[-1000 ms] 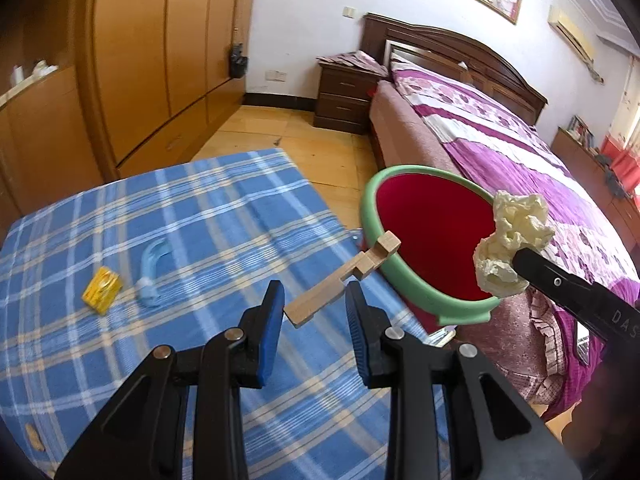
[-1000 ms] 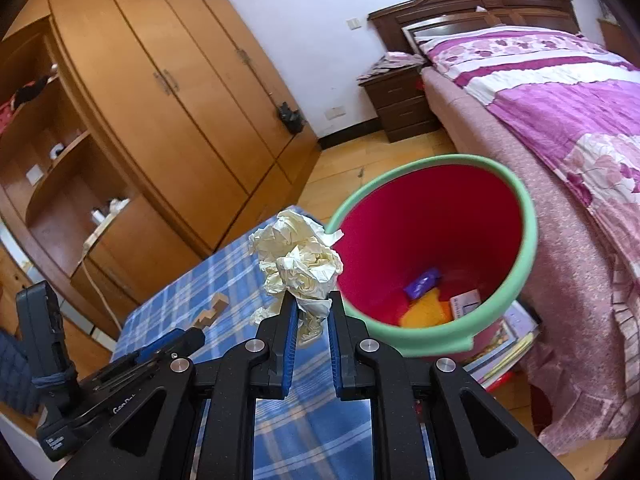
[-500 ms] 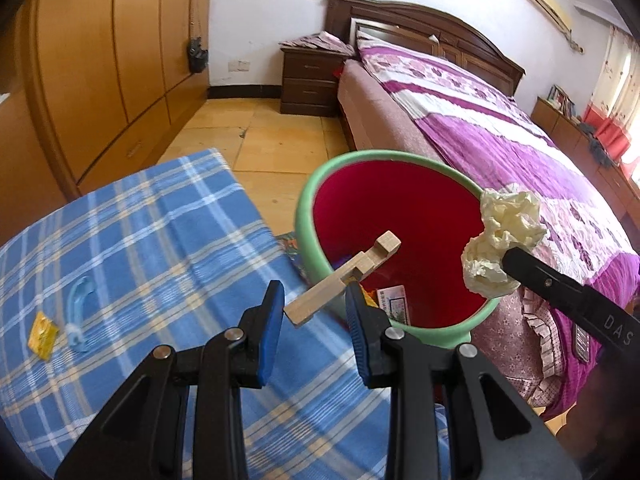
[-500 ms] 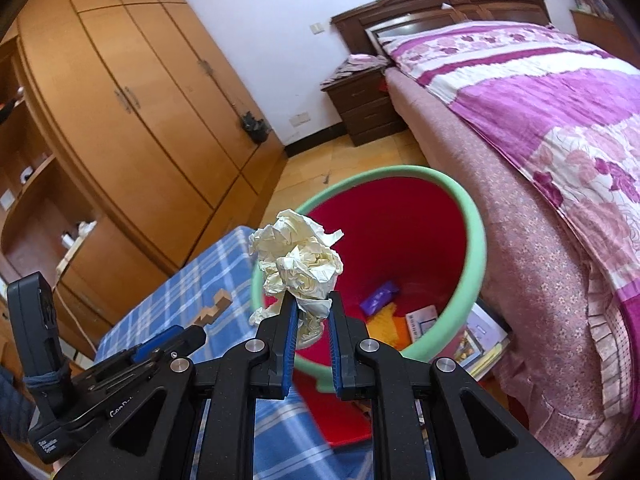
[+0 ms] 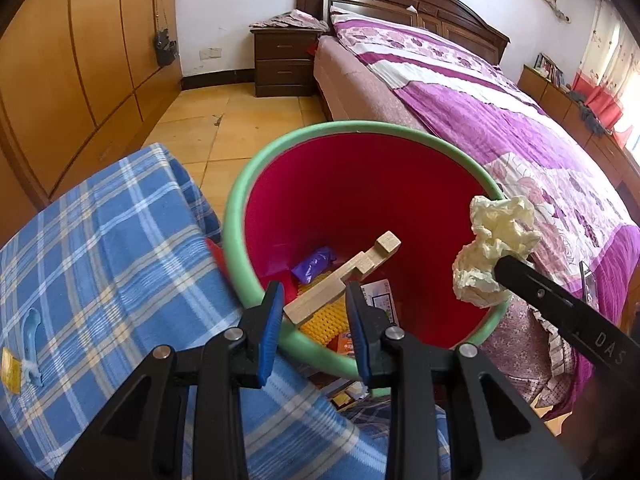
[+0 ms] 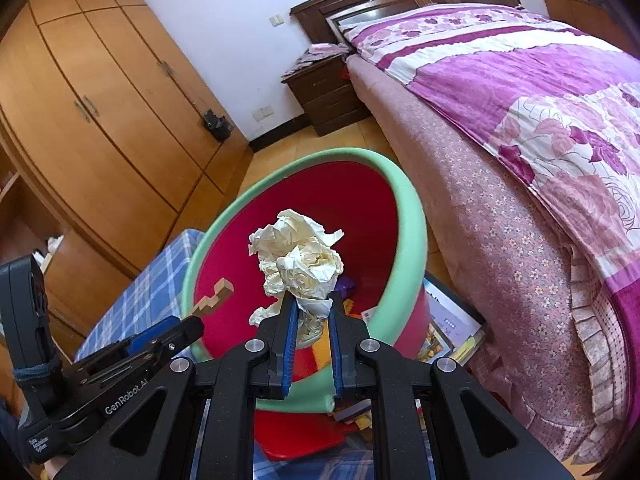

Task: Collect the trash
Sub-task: 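Carry the wooden stick and crumpled white plastic over the red bucket, then open the left tool while the right tool opens, dropping both into the bucket, then move both tools back over the table toward the yellow box and blue piece, then grasp the yellow box with the left tool while the right tool grasps the blue curved plastic piece, then carry the yellow box and blue curved piece over the red bucket, then open the left tool while the right tool opens, dropping both into the bucket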

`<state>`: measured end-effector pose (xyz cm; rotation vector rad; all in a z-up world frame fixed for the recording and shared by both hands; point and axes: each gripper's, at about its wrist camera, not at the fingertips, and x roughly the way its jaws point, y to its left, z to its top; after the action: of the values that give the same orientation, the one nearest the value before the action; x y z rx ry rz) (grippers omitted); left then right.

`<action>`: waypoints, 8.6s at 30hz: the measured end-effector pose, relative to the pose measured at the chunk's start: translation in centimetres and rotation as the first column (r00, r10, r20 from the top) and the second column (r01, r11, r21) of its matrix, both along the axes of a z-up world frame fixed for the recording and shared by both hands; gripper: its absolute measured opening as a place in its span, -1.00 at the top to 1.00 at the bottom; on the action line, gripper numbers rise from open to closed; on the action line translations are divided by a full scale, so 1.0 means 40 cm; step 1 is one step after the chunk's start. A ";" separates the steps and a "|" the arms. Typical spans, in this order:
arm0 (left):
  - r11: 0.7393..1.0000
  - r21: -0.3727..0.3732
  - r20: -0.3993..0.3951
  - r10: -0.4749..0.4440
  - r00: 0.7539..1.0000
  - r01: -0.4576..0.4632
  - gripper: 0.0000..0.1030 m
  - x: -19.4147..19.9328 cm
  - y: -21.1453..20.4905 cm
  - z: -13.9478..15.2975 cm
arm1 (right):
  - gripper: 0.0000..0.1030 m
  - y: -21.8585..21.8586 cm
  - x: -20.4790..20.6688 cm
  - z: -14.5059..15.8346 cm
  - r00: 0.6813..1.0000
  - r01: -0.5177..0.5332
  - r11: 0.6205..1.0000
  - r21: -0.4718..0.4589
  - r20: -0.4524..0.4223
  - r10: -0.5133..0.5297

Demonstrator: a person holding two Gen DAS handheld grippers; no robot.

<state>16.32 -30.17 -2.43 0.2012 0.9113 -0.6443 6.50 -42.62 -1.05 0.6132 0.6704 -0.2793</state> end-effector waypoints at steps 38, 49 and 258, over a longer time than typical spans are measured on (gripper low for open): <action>0.979 -0.058 -0.011 0.193 0.981 -0.193 0.07 0.004 0.237 0.061 | -0.24 0.071 -0.013 0.027 1.000 -0.023 1.000 0.009 0.013 0.023; 0.958 -0.069 0.018 0.280 0.960 -0.278 0.07 0.006 0.394 0.086 | -0.27 0.156 -0.002 0.051 0.998 -0.057 0.998 -0.030 -0.003 0.057; 0.984 -0.042 -0.018 0.170 0.985 -0.171 0.00 -0.011 0.143 0.009 | 0.42 -0.009 0.048 -0.017 0.996 -0.085 0.996 -0.031 0.014 0.085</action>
<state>15.88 -24.44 -2.08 0.0788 0.9171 -0.5068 8.42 -42.99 -1.71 0.5558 0.6745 -0.2049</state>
